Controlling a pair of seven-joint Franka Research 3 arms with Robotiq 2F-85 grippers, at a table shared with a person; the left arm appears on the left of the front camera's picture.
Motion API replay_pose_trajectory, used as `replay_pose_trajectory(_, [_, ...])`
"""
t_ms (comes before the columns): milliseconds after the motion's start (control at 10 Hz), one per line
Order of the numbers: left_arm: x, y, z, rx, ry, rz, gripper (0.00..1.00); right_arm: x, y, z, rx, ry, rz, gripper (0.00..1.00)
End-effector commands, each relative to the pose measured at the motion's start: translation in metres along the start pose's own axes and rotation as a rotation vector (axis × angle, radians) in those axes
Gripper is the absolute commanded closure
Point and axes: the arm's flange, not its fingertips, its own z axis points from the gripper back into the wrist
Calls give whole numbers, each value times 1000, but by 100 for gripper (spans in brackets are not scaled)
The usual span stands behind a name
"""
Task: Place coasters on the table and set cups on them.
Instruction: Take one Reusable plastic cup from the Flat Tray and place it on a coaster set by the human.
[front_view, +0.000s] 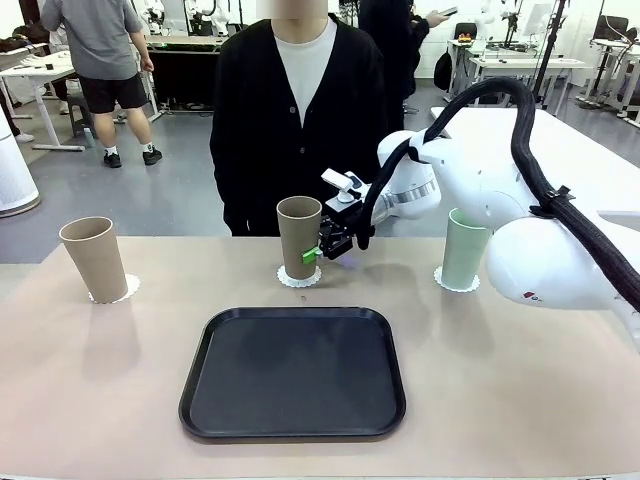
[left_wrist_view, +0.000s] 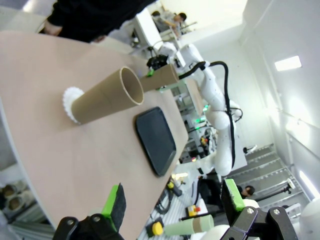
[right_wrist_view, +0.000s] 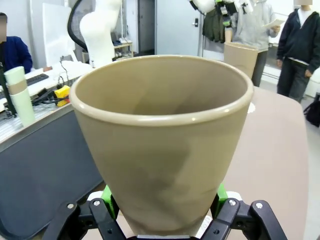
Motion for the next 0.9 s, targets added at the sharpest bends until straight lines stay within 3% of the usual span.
replay_pose_trajectory(0, [0, -2, 0, 9, 0, 4, 0, -1, -18, 2, -45, 36, 7, 18])
replay_pose_trajectory(200, [0, -2, 0, 9, 0, 4, 0, -3, -19, 2, -78, 69, 10, 18])
replay_pose_trajectory(800, [0, -2, 0, 9, 0, 4, 0, -19, -24, 13, -72, 26, -65, 18])
